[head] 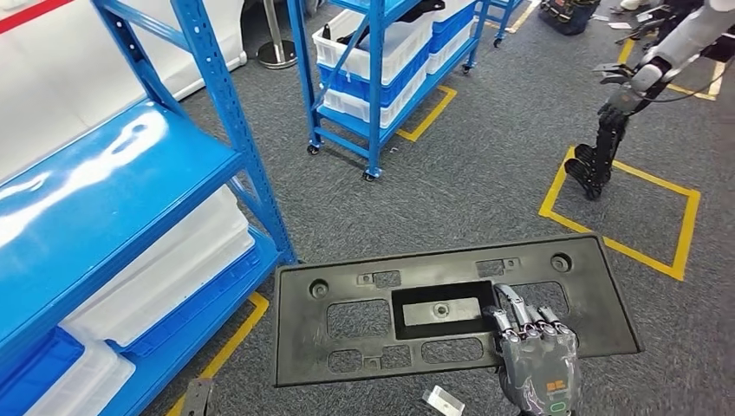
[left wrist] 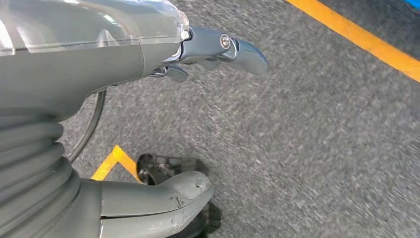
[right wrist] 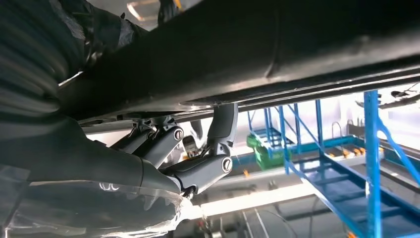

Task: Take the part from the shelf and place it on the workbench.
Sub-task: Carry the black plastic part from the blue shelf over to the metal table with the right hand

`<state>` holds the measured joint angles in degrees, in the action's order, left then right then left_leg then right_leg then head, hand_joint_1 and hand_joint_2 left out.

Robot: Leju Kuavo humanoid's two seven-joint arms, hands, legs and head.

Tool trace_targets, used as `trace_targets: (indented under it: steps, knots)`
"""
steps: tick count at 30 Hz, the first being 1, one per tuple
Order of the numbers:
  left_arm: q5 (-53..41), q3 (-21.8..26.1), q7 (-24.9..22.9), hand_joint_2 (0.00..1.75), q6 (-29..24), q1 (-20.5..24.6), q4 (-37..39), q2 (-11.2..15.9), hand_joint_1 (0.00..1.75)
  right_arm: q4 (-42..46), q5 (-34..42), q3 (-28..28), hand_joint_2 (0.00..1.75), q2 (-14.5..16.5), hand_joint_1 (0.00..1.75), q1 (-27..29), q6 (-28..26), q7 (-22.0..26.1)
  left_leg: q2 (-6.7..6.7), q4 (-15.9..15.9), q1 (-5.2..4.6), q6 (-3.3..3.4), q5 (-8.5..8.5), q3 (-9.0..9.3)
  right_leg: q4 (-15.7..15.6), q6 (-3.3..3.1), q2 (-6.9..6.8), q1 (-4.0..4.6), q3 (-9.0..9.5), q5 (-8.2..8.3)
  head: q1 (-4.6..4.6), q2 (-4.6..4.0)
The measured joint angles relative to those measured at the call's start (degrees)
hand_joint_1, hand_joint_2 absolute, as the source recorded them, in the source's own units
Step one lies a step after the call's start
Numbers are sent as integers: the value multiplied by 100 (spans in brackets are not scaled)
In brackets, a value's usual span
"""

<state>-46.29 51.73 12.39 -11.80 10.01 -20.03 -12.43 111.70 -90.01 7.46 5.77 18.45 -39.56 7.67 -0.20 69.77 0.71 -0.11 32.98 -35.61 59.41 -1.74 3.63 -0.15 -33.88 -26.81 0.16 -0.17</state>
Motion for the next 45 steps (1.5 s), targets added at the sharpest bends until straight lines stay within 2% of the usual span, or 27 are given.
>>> trace_targets:
  steps: [2,4,6,8,10,12,13,15,17,19,21,22,23,25,27,28,29,30,32,34,36,37,39,40,42,44,45]
  knots:
    - [-16,-44,-30,175,27,19,3,15,0,-23,0,2,175,-63,175,-130,0,39,-238,-726,6,36,-347,270,46,31,154,-6,-21,-12,2,0]
    - [-49,-103,-71,175,57,37,9,27,0,-69,0,1,175,-126,175,-288,0,26,-389,-1052,-2,56,-418,392,66,103,286,-28,-77,4,2,0]
    - [-91,-171,-109,175,92,70,18,20,0,-159,1,2,175,-210,175,-461,0,-31,-288,-1112,1,101,-452,406,43,190,384,-44,-121,44,0,0]
    - [-120,-240,-128,175,125,115,26,12,0,-296,2,3,175,-309,175,-669,2,-127,-151,-1198,26,178,-515,425,164,248,162,-23,-198,-40,8,0]
    - [-155,-293,-148,175,150,138,31,14,0,-457,4,10,175,-397,175,-913,24,-248,1,-1246,24,225,-548,431,707,293,-197,-21,-464,-344,16,0]
    - [-193,-334,-171,175,162,136,36,15,0,-625,4,54,175,-477,175,-1136,101,-441,167,-1248,10,235,-547,424,1383,341,-312,-57,-798,-601,17,0]
    - [-205,-359,-179,175,162,137,39,14,0,-714,5,91,175,-520,175,-1240,159,-556,249,-1246,7,234,-541,425,1514,360,-329,-75,-865,-592,17,0]
    - [-222,-415,-184,175,164,149,44,10,0,-880,10,184,175,-618,175,-1466,299,-768,393,-1244,6,220,-524,440,1117,372,-401,-95,-663,-287,18,0]
    - [-231,-475,-187,175,170,167,45,4,0,-1009,25,287,175,-700,175,-1733,445,-921,516,-1235,-15,181,-494,465,333,328,-681,-55,-269,27,18,0]
    - [-242,-534,-205,175,180,181,47,2,0,-1131,46,389,175,-764,175,-1987,561,-1016,632,-1228,-49,126,-465,480,-42,255,-863,13,-105,100,15,0]
    - [-260,-584,-228,175,193,194,53,-6,0,-1246,63,462,175,-823,175,-2149,635,-1059,755,-1230,-62,69,-436,499,-71,193,-748,25,-111,99,12,0]
    - [-272,-608,-234,175,201,202,56,-10,0,-1293,67,494,175,-846,175,-2200,657,-1070,712,-1193,-51,39,-392,501,-94,161,-679,11,-101,110,14,0]
    - [-282,-630,-236,175,206,209,59,-13,0,-1334,68,520,175,-868,175,-2251,674,-1078,595,-1074,-37,15,-303,462,-118,120,-610,-6,-88,124,13,0]
    - [-295,-661,-251,175,212,207,65,-13,0,-1416,78,580,175,-891,175,-2366,736,-1112,235,-463,-6,-19,23,192,-142,51,-471,-31,-73,140,12,0]
    - [-293,-676,-275,175,214,179,77,-12,0,-1509,100,635,175,-908,175,-2466,832,-1158,77,292,1,-38,294,-201,-125,23,-302,-32,-77,137,12,0]
    - [-292,-680,-284,175,214,165,83,-11,0,-1553,113,656,175,-917,175,-2499,880,-1177,58,452,2,-44,275,-313,-110,24,-209,-32,-77,130,11,0]
    - [-290,-682,-287,175,214,158,87,-11,0,-1595,127,673,175,-926,175,-2528,919,-1192,46,386,4,-46,137,-326,-87,30,-115,-34,-77,120,11,0]
    - [-286,-684,-287,175,214,156,90,-11,0,-1631,138,685,175,-933,175,-2557,950,-1207,15,109,10,-42,-91,-239,-59,44,-24,-41,-76,103,11,0]
    - [-268,-688,-284,175,215,156,92,-9,0,-1690,155,701,175,-938,175,-2613,983,-1249,-200,-633,36,-31,-469,43,20,95,136,-50,-98,59,11,0]
    - [-241,-692,-276,175,221,147,95,-5,0,-1732,162,716,175,-941,175,-2645,998,-1297,-379,-978,46,-8,-540,186,67,170,272,-63,-155,49,11,0]
    - [-226,-699,-270,175,228,141,97,-8,0,-1761,161,726,175,-952,175,-2640,1009,-1328,-321,-1018,34,45,-533,204,51,249,389,-86,-201,76,11,0]
    - [-224,-708,-269,175,233,144,97,-10,0,-1769,158,732,175,-962,175,-2628,1013,-1345,-258,-1051,35,83,-552,217,67,280,334,-85,-217,64,14,0]
    - [-223,-732,-264,175,253,151,97,-15,0,-1774,149,751,175,-981,175,-2618,1026,-1390,-120,-1115,49,167,-582,244,360,335,27,-72,-358,-117,31,0]
    - [-225,-744,-262,175,266,145,97,-11,0,-1774,145,761,175,-984,175,-2613,1032,-1414,-50,-1127,43,195,-583,252,671,358,-166,-70,-505,-282,39,0]
    - [-230,-768,-261,175,292,118,97,-2,0,-1774,144,772,175,-987,175,-2591,1038,-1448,102,-1129,29,221,-565,255,1379,399,-314,-79,-867,-565,46,0]
    - [-231,-797,-262,175,309,102,98,5,0,-1774,143,775,175,-997,175,-2553,1042,-1465,256,-1128,25,219,-540,271,1513,412,-344,-84,-950,-490,46,0]
    - [-231,-810,-262,175,314,102,98,6,0,-1773,142,777,175,-1001,175,-2543,1043,-1468,326,-1128,24,209,-524,291,1248,403,-383,-80,-816,-309,46,0]
